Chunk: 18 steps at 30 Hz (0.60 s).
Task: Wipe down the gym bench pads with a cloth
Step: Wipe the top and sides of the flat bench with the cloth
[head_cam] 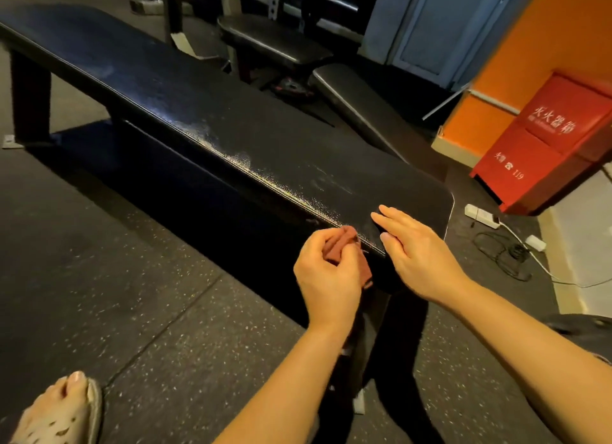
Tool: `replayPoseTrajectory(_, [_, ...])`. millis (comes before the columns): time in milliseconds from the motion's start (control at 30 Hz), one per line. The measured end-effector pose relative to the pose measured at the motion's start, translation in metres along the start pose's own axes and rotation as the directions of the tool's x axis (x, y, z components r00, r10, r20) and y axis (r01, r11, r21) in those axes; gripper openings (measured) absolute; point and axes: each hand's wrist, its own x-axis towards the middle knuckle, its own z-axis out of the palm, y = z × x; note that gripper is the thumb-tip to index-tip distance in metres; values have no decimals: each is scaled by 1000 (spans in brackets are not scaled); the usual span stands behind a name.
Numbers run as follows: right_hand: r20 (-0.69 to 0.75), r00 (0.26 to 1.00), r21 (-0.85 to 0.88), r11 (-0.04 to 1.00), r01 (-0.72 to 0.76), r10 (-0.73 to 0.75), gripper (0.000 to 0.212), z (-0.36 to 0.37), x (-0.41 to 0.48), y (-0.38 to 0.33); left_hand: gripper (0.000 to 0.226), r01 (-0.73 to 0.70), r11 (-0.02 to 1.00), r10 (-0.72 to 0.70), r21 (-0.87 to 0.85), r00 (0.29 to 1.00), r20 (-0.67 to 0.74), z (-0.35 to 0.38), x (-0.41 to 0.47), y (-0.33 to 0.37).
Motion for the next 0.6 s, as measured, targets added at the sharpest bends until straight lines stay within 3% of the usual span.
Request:
replayPoseTrajectory(67, [17, 1000, 7, 1000, 14, -14, 46, -1, -1, 2, 15, 99, 995, -93, 20, 972, -214, -20, 47, -13])
replayPoseTrajectory(133, [7, 1000, 26, 1000, 18, -18, 46, 1, -2, 1, 13, 146, 988, -123, 55, 944, -305, -42, 80, -25])
replayPoseTrajectory(200, [-17, 1000, 41, 999, 20, -20, 45, 5, -2, 0, 18, 96, 994, -79, 54, 965, -251, -39, 70, -25])
replayPoseTrajectory(300, [-48, 998, 44, 998, 34, -32, 44, 6, -2, 4, 30, -55, 998, 56, 22, 997, -48, -7, 2, -11])
replayPoseTrajectory(467, [-49, 998, 46, 998, 31, -29, 45, 9, -3, 5, 24, 17, 999, -27, -47, 972, -234, -22, 49, -24])
replayPoseTrajectory(600, [-64, 998, 35, 999, 20, -18, 44, 11, -3, 5, 18, -112, 993, 116, 48, 989, -92, -14, 15, -19])
